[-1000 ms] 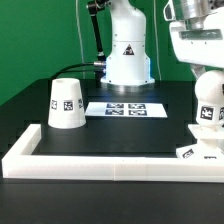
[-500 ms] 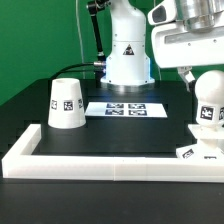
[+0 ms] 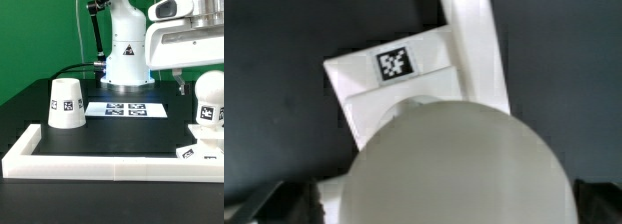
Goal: Assemble lamp
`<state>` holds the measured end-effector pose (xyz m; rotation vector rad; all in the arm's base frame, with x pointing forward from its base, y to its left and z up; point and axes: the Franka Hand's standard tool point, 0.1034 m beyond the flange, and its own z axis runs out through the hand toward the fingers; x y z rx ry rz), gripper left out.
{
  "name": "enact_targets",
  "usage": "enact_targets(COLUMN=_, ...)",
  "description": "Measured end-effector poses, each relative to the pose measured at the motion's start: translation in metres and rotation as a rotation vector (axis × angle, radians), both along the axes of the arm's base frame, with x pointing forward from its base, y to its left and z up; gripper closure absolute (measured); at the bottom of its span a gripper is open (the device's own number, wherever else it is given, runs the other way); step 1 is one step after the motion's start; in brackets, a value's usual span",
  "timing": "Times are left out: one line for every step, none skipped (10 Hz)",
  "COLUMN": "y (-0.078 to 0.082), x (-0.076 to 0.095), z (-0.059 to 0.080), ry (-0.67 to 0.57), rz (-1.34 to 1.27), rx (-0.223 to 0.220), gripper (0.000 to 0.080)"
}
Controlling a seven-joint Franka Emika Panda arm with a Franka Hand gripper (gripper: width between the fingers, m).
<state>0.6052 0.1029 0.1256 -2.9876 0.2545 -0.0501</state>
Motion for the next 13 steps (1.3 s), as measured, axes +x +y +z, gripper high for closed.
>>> enact_targets(y=0.001, x=0.001, z=0.001, ry=-0.024, rz=0.125, rx=-0.028, gripper=0.0101)
enact_targets(y=0.003, x=0.001, z=0.000, ry=-0.038, rz=0.243, rx=-0.051, gripper=0.0101)
enact_targets(y=0.003, x=0.000, z=0.000, ry=-0.047, rz=0.326, rx=-0.056, gripper=0.0101)
enact_targets(y=0.001, x=0.000, z=0.000, ry=-0.055, rz=0.398, rx=-0.059, gripper=0.0101)
enact_targets(y=0.001, x=0.000, z=0.000, ry=-0.062, rz=0.457, rx=-0.062, gripper=0.0101)
enact_targets(y=0.001, x=0.001, z=0.000, ry=-0.073, rz=0.546, rx=-0.067, gripper=0.0101)
enact_targets(y=0.001, x=0.003, z=0.000, ry=-0.099, rz=0.676, rx=-0.089, gripper=0.0101)
enact_targets(y=0.000, x=0.004, z=0.000, ry=-0.109, rz=0.778, rx=-0.105, gripper=0.0101)
enact_targets(y=0.001, x=0.006, z=0.001, ry=-0.127, rz=0.870, rx=-0.129, gripper=0.0101)
enact_targets(y=0.004, x=0.009, z=0.002, ry=-0.146, rz=0.921, rx=-0.145, gripper=0.0101)
enact_targets(y=0.006, x=0.012, z=0.003, ry=-0.183, rz=1.013, rx=-0.170, gripper=0.0101)
enact_targets(y=0.006, x=0.012, z=0.002, ry=-0.198, rz=1.103, rx=-0.186, gripper=0.0101)
enact_targets(y=0.005, x=0.012, z=0.001, ry=-0.203, rz=1.165, rx=-0.194, gripper=0.0101)
